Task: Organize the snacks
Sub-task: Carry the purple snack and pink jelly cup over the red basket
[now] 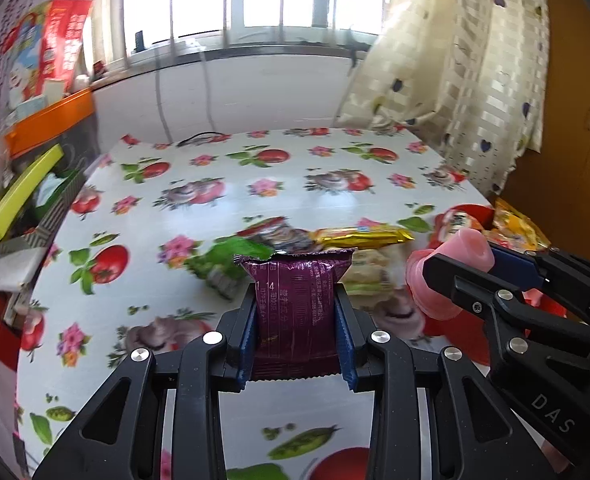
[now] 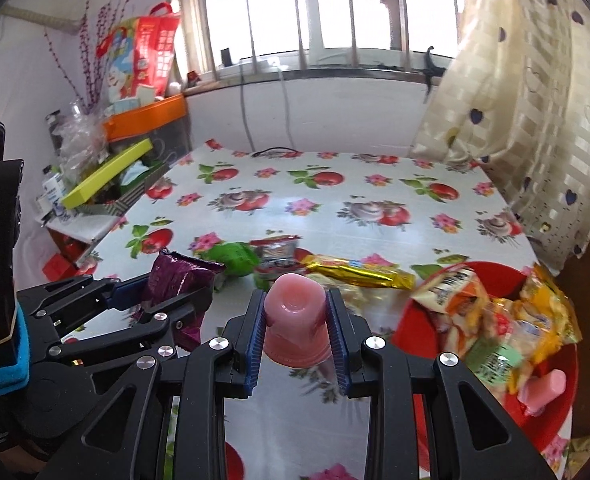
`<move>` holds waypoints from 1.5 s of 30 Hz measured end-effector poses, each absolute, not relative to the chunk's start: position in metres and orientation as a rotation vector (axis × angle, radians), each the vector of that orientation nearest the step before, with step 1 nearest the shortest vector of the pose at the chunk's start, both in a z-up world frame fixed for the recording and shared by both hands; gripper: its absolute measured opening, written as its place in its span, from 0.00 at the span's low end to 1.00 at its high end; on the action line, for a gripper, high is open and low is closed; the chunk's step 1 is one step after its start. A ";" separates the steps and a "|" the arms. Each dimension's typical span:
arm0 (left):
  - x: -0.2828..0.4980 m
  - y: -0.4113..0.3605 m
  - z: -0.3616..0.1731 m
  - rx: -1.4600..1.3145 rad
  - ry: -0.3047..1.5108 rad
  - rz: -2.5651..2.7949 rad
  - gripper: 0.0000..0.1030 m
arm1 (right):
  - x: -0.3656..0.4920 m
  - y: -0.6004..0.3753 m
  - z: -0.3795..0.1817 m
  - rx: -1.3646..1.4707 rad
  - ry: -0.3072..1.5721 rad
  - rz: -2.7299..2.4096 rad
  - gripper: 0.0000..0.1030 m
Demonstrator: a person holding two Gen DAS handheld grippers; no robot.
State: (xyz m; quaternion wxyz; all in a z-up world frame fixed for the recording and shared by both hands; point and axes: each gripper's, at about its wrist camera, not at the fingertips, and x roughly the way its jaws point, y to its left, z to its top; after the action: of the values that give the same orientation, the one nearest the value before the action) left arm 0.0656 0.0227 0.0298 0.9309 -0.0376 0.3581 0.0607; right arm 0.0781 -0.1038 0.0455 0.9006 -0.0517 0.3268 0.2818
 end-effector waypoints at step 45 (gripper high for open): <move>0.120 -0.110 0.017 0.004 0.809 -0.273 0.34 | 0.089 -0.246 0.029 -0.013 0.721 0.290 0.25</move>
State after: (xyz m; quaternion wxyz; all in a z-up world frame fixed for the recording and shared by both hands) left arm 0.1197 -0.1100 0.0169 0.9103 0.0020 0.3922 -0.1326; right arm 0.0891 -0.2463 0.0295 0.9254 -0.0063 0.3516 0.1414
